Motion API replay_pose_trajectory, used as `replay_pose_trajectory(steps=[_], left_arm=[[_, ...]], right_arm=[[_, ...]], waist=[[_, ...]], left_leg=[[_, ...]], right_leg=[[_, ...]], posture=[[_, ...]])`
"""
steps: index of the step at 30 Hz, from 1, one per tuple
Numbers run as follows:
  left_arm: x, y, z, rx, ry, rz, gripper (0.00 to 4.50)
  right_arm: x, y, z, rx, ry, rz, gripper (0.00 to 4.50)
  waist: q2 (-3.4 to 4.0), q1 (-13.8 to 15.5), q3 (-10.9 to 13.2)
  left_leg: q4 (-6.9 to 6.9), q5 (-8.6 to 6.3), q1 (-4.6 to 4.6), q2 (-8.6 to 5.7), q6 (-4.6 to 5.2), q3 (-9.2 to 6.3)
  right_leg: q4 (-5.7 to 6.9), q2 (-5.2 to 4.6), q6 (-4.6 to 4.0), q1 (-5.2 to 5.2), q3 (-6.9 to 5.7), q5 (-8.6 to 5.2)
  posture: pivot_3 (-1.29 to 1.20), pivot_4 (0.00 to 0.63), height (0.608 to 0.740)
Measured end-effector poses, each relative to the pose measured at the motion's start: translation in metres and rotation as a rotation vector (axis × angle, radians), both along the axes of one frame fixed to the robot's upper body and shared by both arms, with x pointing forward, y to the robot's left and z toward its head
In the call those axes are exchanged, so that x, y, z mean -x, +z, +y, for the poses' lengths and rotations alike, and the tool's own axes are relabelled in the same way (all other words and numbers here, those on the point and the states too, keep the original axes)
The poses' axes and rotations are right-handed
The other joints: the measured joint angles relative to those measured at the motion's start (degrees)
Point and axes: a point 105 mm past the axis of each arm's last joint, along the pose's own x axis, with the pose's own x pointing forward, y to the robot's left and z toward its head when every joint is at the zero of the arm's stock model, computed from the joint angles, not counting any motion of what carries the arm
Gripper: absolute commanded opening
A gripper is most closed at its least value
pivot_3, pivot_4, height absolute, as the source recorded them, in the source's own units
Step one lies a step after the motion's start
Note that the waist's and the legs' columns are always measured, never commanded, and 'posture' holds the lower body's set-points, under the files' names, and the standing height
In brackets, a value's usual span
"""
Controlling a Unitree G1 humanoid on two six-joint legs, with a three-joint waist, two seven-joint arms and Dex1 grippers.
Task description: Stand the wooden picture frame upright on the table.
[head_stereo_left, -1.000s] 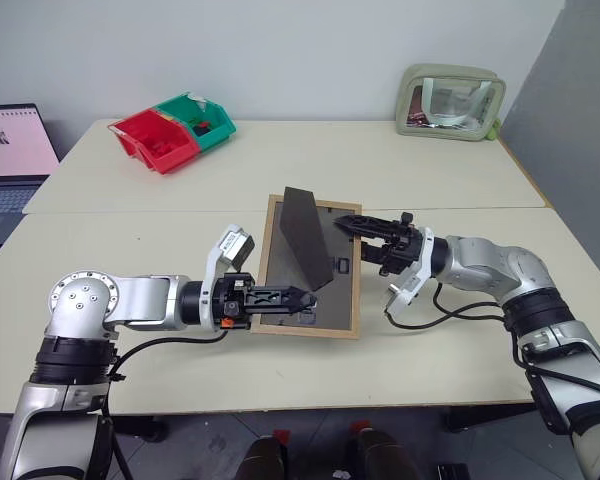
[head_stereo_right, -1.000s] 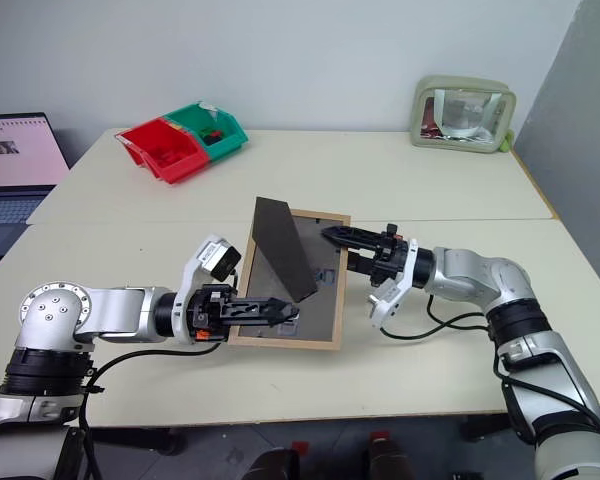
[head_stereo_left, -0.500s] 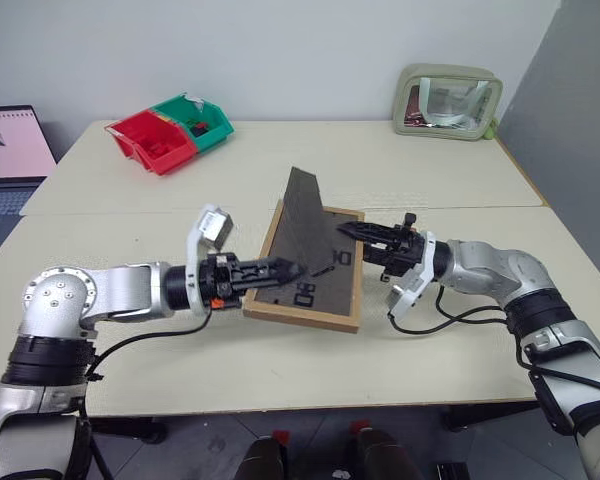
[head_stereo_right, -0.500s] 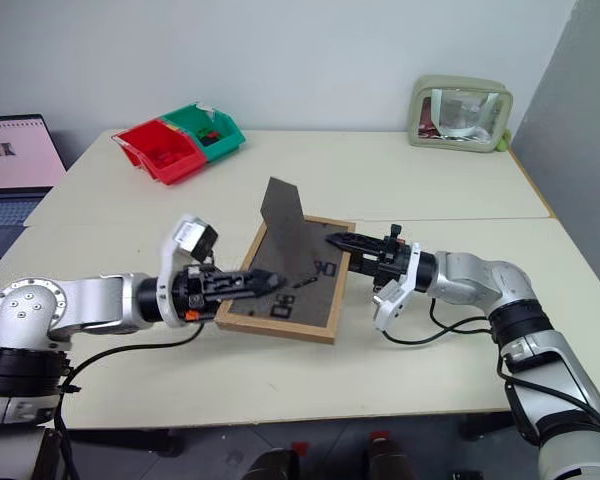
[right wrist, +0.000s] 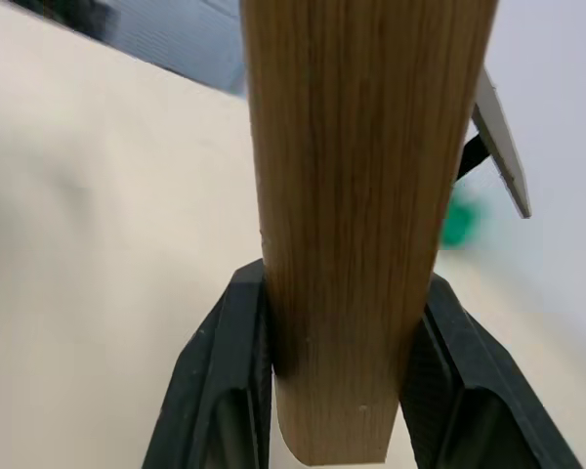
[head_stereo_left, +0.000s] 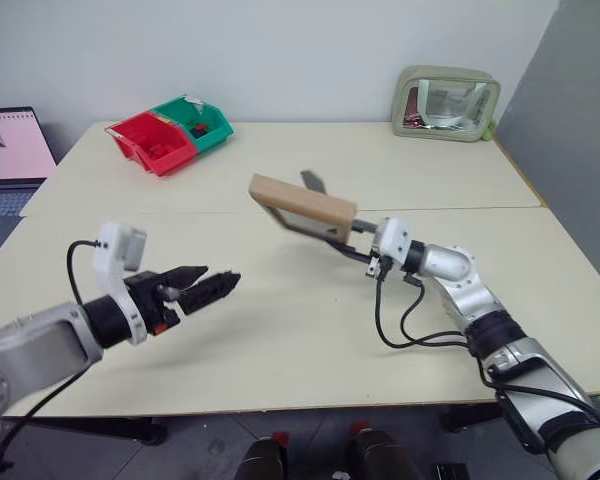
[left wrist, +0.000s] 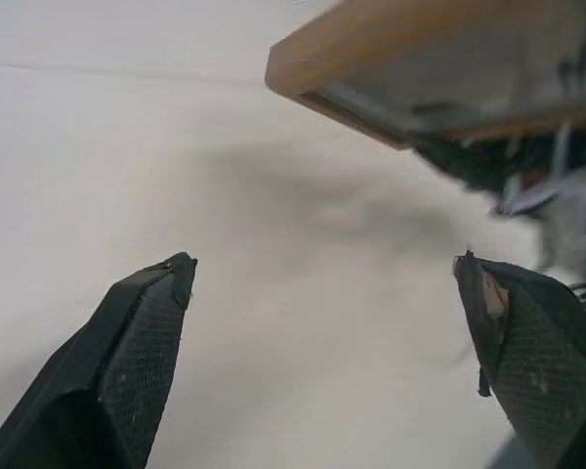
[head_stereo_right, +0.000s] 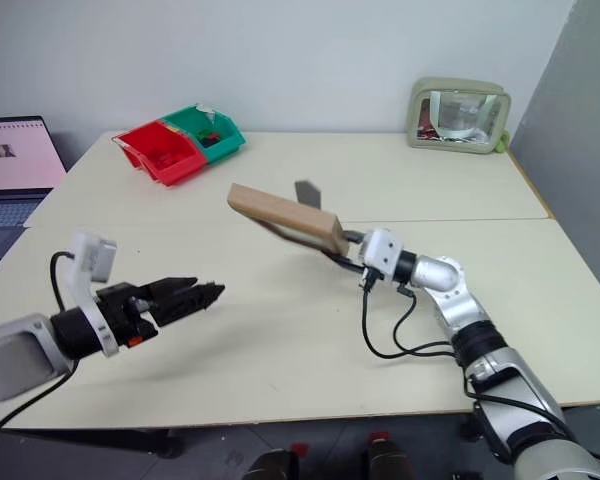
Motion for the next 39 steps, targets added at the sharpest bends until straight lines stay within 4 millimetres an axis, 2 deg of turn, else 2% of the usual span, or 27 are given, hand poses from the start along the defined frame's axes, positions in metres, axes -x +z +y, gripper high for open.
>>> replay_pose_trajectory(steps=[3, 6, 9, 12, 17, 19, 20, 23, 27, 30, 32, 36, 38, 39], left_arm=[[0.000, -0.011, -0.005, -0.082, 0.029, -0.072, 4.50], [-0.002, -0.017, -0.008, -0.094, 0.039, -0.107, 4.50], [-0.003, -0.020, -0.009, -0.092, 0.045, -0.121, 4.50], [-0.002, -0.025, -0.010, -0.105, 0.038, -0.114, 4.50], [-0.001, -0.027, -0.008, -0.126, 0.029, -0.123, 4.50], [-0.001, -0.026, -0.008, -0.128, 0.026, -0.131, 4.50], [-0.002, -0.026, -0.009, -0.131, 0.019, -0.135, 4.50], [-0.006, -0.022, -0.008, -0.133, 0.008, -0.152, 4.50], [-0.012, -0.023, -0.009, -0.139, -0.017, -0.153, 4.50], [-0.019, -0.028, -0.006, -0.158, -0.038, -0.136, 4.50], [-0.022, -0.028, -0.002, -0.167, -0.049, -0.127, 4.50], [-0.027, -0.024, 0.020, -0.230, -0.068, -0.095, 4.50], [-0.027, -0.021, 0.027, -0.240, -0.096, -0.074, 4.50], [-0.027, -0.018, 0.030, -0.249, -0.107, -0.067, 4.50]], right_arm=[[-0.011, -0.004, 0.018, -0.027, 0.067, 0.347, 1.30], [-0.010, -0.008, 0.036, -0.062, 0.126, 0.483, 1.30], [-0.004, -0.032, 0.045, -0.031, 0.144, 0.582, 1.30], [-0.003, -0.052, 0.043, -0.011, 0.116, 0.654, 1.30], [-0.003, -0.056, 0.042, -0.009, 0.111, 0.639, 1.30], [-0.003, -0.058, 0.041, -0.017, 0.106, 0.640, 2.00], [-0.003, -0.060, 0.040, -0.009, 0.100, 0.639, 2.15], [0.000, -0.075, 0.030, 0.018, 0.070, 0.660, 2.82], [0.001, -0.077, 0.022, 0.036, 0.065, 0.607, 3.60], [0.004, -0.080, 0.003, 0.053, 0.041, 0.544, 4.36], [0.008, -0.081, -0.013, 0.085, 0.016, 0.496, 4.47], [0.024, -0.074, -0.074, 0.212, -0.155, 0.447, 4.47], [0.027, -0.057, -0.086, 0.226, -0.266, 0.445, 4.47], [0.028, -0.045, -0.084, 0.217, -0.293, 0.427, 4.47]], waist=[[0.00, 0.2, 0.0], [-0.01, 0.5, 0.0], [-0.01, 0.7, 0.0], [-0.01, 0.7, 0.0], [-0.01, 0.6, 0.0], [-0.01, 0.6, 0.0], [-0.01, 0.6, 0.0], [-0.03, 0.7, 0.0], [-0.04, 0.5, 0.0], [-0.05, 0.9, -0.1], [-0.06, 1.3, -0.1], [-0.04, 1.6, -0.1], [-0.01, 1.1, 0.0], [-0.01, 0.5, 0.0]], left_leg=[[0.00, 0.00, 0.00, -0.12, 0.00, 0.03], [-0.02, -0.01, -0.01, -0.15, 0.00, 0.05], [-0.02, -0.02, -0.09, -0.14, 0.00, 0.06], [-0.01, -0.02, -0.09, -0.14, 0.00, 0.09], [-0.01, -0.02, -0.07, -0.13, 0.00, 0.09], [-0.01, -0.02, -0.07, -0.13, 0.00, 0.08], [-0.01, -0.02, -0.07, -0.13, 0.00, 0.08], [-0.01, -0.02, -0.07, -0.14, 0.00, 0.08], [-0.01, -0.02, -0.04, -0.14, 0.00, 0.05], [0.00, -0.02, -0.01, -0.15, 0.00, 0.04], [0.01, -0.02, -0.01, -0.14, 0.00, 0.02], [0.00, -0.02, -0.08, -0.11, 0.01, 0.00], [-0.01, -0.02, -0.14, -0.11, 0.00, 0.07], [-0.02, -0.02, -0.11, -0.09, 0.00, 0.12]], right_leg=[[-0.01, 0.22, -0.04, -0.02, -0.03, 0.01], [-0.06, 0.33, -0.05, -0.02, -0.04, 0.00], [-0.06, 0.33, -0.05, -0.09, -0.02, 0.00], [-0.04, 0.33, -0.04, -0.11, 0.00, 0.01], [-0.02, 0.39, -0.04, -0.12, -0.01, 0.01], [-0.02, 0.39, -0.04, -0.11, 0.00, 0.01], [-0.02, 0.39, -0.04, -0.11, -0.01, 0.01], [-0.02, 0.39, -0.04, -0.10, -0.01, 0.01], [-0.01, 0.42, -0.04, -0.06, -0.05, 0.00], [-0.03, 0.40, -0.03, 0.00, -0.05, 0.00], [-0.05, 0.36, -0.03, 0.03, -0.05, 0.00], [-0.08, 0.16, 0.01, 0.01, -0.08, -0.03], [-0.03, 0.20, 0.00, -0.15, -0.01, -0.02], [-0.05, 0.23, -0.01, -0.17, 0.02, -0.02]], posture=[[0.00, 0.150, 0.740], [0.00, 0.150, 0.740], [0.00, 0.150, 0.740], [0.00, 0.150, 0.740], [0.00, 0.150, 0.740], [0.00, 0.150, 0.740], [0.00, 0.150, 0.740], [0.00, 0.150, 0.740], [0.00, 0.150, 0.740], [0.00, 0.150, 0.740], [0.00, 0.150, 0.740], [0.00, 0.150, 0.740], [0.00, 0.150, 0.740], [0.00, 0.150, 0.740]])
